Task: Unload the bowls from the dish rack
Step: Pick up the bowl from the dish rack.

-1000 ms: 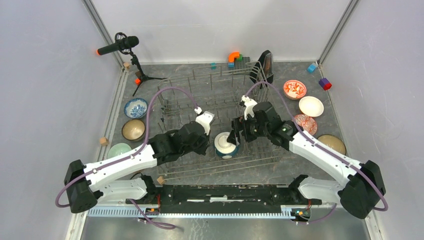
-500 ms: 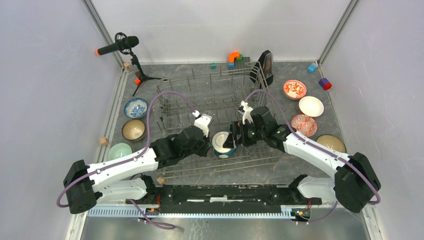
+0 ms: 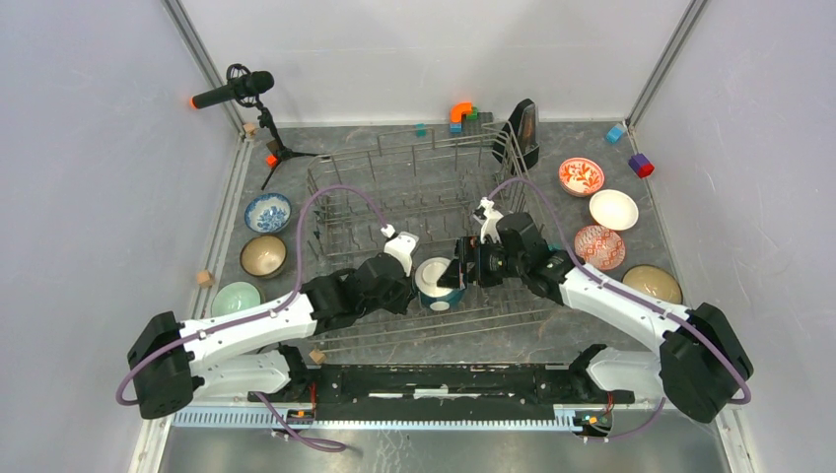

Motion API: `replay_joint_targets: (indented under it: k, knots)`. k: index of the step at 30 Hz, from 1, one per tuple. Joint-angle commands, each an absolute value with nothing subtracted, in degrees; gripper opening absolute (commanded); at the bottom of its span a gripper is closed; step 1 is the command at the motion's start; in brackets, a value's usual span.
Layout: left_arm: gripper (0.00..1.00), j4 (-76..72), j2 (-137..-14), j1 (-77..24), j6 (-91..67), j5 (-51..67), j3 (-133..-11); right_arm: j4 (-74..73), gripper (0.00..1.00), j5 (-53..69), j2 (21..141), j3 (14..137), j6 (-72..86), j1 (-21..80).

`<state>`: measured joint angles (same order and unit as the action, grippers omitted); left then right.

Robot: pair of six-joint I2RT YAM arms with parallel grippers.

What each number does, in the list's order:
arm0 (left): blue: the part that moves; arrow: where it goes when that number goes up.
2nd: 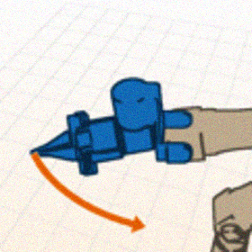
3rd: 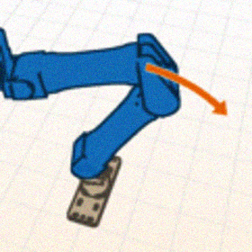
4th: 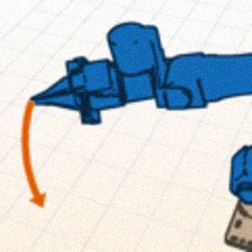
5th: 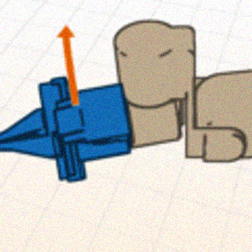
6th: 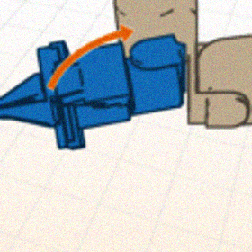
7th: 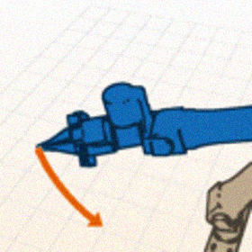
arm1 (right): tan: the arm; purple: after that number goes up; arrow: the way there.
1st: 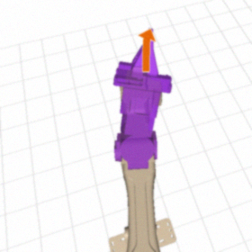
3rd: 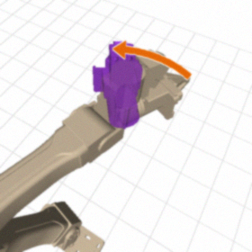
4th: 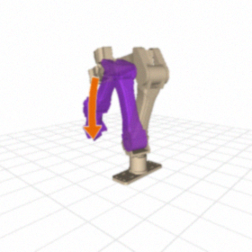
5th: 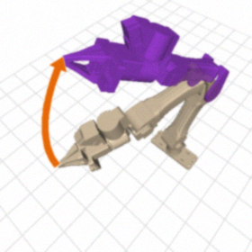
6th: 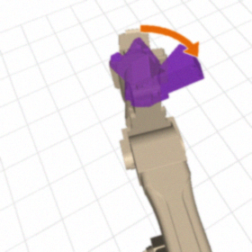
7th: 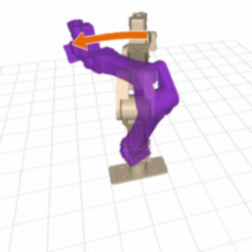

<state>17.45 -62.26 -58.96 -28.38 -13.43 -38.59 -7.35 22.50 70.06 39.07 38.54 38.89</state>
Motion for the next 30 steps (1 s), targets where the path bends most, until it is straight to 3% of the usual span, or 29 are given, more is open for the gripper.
replay_joint_targets:
  k: [1, 20, 30]
  knots:
    - [0.15, 13.7, -63.2, -58.9, -30.7, -14.5, -38.1, 6.0, 0.80, 35.2, 70.5, 35.7, 45.8, 39.5]
    - [0.15, 10.4, -65.1, -58.8, -31.8, -13.1, -37.9, 17.4, 0.75, 36.0, 66.9, 35.9, 54.7, 39.5]
    - [0.15, 8.5, -65.3, -58.9, -31.8, -13.4, -37.2, 12.7, 0.73, 36.3, 66.1, 36.1, 52.3, 39.3]
